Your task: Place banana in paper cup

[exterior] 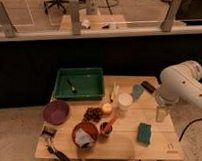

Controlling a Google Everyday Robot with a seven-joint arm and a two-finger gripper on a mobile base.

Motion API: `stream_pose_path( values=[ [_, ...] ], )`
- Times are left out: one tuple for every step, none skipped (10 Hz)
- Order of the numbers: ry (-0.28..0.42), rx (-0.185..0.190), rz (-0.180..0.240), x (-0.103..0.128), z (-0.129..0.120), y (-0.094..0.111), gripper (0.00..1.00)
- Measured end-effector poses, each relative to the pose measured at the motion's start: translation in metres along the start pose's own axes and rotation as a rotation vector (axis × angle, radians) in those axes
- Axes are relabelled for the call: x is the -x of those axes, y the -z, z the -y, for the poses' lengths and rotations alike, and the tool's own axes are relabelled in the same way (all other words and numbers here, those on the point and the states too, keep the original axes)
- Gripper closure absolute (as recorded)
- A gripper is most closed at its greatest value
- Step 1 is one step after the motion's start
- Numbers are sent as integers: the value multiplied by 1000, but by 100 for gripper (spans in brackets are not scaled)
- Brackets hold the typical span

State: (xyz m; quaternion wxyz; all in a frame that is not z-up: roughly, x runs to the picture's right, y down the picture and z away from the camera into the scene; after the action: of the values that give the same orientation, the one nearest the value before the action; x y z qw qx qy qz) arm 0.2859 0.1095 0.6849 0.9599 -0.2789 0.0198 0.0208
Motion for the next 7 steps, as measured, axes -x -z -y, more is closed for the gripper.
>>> stream_pose_path(
  values=[
    [19,-14,5,1,4,-3,20],
    [48,-43,24,2,16,-9,20],
    [72,-74,50,3,31,-13,20],
    [98,-99,67,5,46,-16,20],
    [133,-126,84,10,66,-20,20],
    [192,-157,86,19,91,-26,20],
    [248,-175,77,28,109,-31,20]
  ],
)
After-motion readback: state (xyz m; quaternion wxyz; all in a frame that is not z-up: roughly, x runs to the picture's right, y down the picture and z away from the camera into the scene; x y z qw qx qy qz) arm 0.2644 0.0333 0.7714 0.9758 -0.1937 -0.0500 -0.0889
